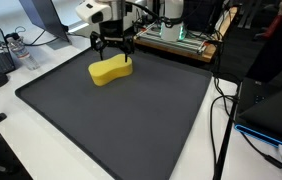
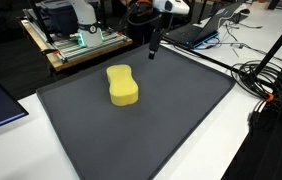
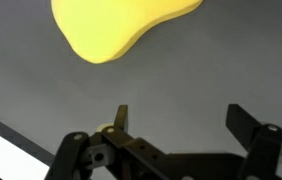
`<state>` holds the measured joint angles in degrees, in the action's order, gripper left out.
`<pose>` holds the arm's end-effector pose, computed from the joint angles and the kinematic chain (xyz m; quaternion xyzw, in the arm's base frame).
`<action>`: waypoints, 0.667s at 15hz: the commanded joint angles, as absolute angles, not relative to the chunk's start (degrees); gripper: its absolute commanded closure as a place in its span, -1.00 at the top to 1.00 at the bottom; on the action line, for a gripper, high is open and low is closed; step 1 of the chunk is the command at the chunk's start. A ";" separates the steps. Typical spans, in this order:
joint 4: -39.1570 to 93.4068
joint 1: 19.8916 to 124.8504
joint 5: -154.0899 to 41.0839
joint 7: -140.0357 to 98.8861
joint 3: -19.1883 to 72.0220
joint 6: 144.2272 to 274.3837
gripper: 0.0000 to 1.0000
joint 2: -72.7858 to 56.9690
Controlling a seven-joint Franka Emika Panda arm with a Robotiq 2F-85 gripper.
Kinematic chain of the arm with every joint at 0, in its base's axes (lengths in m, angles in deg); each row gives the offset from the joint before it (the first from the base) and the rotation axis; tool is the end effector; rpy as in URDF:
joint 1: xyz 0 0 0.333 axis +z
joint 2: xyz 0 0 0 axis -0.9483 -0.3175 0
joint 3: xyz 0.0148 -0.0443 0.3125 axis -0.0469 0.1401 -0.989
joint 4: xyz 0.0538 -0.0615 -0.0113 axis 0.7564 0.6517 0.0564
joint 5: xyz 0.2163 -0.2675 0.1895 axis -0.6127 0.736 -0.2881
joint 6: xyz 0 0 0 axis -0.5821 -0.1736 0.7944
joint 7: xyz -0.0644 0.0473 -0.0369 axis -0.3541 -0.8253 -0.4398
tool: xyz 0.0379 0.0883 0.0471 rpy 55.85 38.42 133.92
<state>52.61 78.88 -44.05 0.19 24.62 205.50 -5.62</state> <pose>0.5815 0.0474 0.3149 0.9567 0.2714 -0.0215 0.1033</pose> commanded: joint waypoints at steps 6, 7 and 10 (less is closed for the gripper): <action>67.90 81.41 -34.68 -32.52 23.50 202.75 1.00 7.28; 69.45 80.92 -35.18 -34.34 23.17 202.96 1.00 8.51; 73.40 78.74 -37.08 -35.99 22.98 204.06 1.00 11.56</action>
